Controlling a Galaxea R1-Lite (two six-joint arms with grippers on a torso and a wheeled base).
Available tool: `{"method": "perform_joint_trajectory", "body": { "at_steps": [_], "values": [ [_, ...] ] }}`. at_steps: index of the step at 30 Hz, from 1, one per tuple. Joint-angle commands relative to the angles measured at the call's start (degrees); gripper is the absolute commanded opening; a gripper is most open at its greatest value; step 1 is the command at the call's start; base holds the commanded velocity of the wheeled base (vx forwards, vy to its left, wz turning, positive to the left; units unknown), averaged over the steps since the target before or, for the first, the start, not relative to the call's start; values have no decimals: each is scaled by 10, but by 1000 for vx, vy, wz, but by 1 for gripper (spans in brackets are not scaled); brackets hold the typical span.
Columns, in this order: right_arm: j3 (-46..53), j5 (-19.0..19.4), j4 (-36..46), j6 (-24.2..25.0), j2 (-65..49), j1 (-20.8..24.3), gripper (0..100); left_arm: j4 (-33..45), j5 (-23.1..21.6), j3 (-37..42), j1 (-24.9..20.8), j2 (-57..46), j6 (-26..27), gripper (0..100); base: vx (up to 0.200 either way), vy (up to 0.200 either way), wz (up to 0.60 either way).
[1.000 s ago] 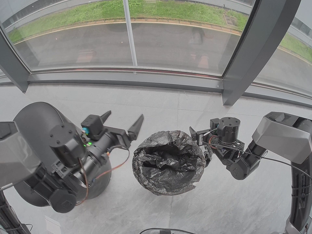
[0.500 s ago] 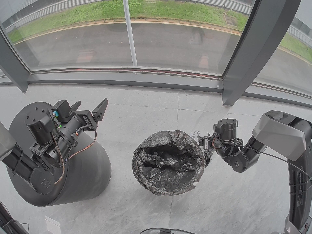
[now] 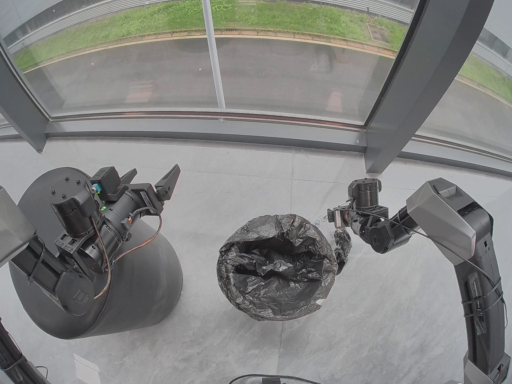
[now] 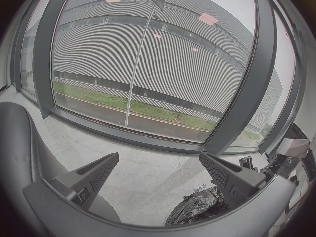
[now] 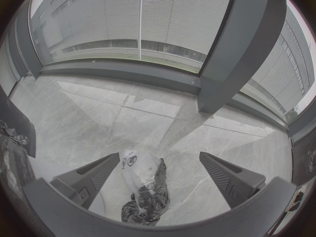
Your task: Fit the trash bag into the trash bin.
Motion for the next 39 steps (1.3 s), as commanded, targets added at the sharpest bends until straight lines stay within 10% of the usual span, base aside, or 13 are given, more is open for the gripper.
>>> {"method": "perform_joint_trajectory", "body": {
  "at_steps": [1,39],
  "values": [
    [-38,3,15,4,36,-15,100,1,1,-1,-1,20,0,100,0,0,0],
    [-193,3,101,35,140,-5,100,-6,3,2,-16,50,0,100,0,0,0]
  ]
}}
